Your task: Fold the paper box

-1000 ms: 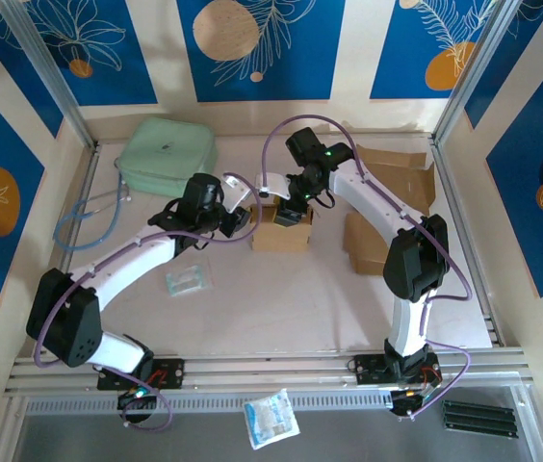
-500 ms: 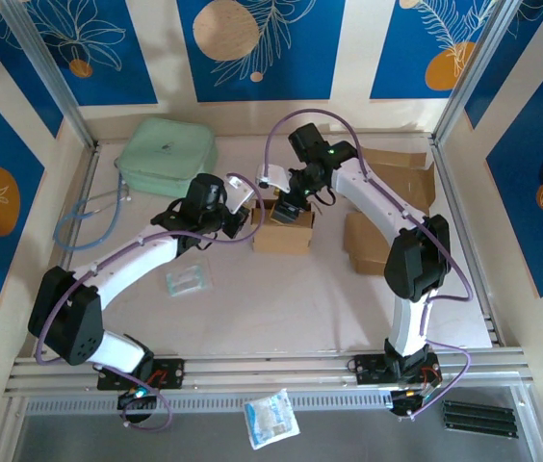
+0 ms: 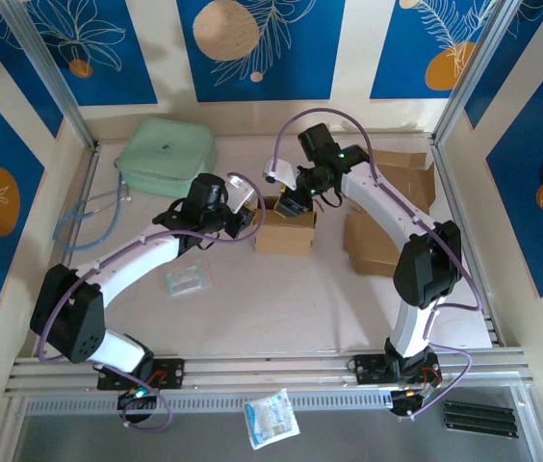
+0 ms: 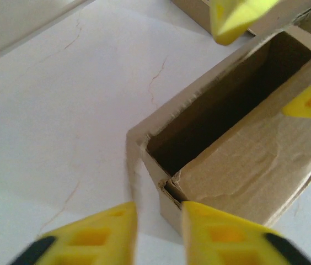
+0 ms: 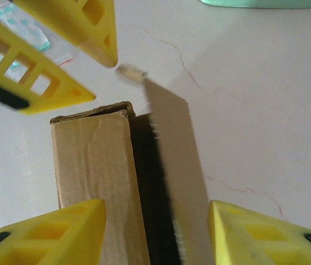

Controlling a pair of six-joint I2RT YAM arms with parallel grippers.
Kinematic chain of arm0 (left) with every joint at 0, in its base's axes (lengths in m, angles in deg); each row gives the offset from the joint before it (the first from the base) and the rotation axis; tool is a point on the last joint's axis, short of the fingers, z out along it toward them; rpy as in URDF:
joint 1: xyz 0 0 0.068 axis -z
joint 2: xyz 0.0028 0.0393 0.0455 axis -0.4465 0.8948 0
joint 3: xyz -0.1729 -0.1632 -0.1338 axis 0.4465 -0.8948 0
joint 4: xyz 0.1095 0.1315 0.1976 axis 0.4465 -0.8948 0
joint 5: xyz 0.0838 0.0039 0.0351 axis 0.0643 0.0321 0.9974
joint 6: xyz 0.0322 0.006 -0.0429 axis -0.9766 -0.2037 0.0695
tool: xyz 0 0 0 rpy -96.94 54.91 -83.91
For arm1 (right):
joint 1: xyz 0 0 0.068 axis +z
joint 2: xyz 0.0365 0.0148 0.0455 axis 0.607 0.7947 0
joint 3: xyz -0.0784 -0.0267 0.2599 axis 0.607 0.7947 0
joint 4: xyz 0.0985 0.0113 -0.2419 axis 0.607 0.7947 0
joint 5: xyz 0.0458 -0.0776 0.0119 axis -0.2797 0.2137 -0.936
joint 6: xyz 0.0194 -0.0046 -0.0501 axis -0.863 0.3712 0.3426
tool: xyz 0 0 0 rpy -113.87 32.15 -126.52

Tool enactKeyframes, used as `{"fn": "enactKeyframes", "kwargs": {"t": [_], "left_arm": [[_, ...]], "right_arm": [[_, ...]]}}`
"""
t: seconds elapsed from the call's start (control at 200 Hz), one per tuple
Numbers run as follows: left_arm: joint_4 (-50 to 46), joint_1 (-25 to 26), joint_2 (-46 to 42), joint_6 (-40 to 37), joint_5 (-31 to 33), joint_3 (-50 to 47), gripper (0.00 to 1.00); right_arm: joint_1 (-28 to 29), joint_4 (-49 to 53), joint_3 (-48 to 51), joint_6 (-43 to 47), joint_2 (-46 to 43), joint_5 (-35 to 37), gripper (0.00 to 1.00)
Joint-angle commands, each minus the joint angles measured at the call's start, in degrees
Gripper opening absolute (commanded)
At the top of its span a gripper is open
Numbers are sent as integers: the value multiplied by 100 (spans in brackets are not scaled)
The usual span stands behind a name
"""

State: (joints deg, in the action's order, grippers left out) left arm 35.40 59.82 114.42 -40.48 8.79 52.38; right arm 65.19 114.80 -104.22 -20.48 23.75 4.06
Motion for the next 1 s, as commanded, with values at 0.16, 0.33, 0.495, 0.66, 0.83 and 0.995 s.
{"fn": "enactKeyframes", "kwargs": {"t": [0.16,0.33,0.495,0.66,0.83,0.995], "left_arm": [[-231,40,279,-8,240,593,41],[-455,44,585,-194,293,910,48],[-473,44,648,-301,131,923,53],[-451,41,679,-412,163,876,55],[-482,45,817,-575,324,934,56],[-481,45,937,-679,536,1009,54]], "right_arm": [[75,26,-109,70,127,82,37],[93,60,-132,79,144,103,29],[104,38,-174,47,166,170,25],[122,78,-272,52,222,161,20],[120,128,-354,60,263,178,14],[124,171,-403,61,284,165,9]]}}
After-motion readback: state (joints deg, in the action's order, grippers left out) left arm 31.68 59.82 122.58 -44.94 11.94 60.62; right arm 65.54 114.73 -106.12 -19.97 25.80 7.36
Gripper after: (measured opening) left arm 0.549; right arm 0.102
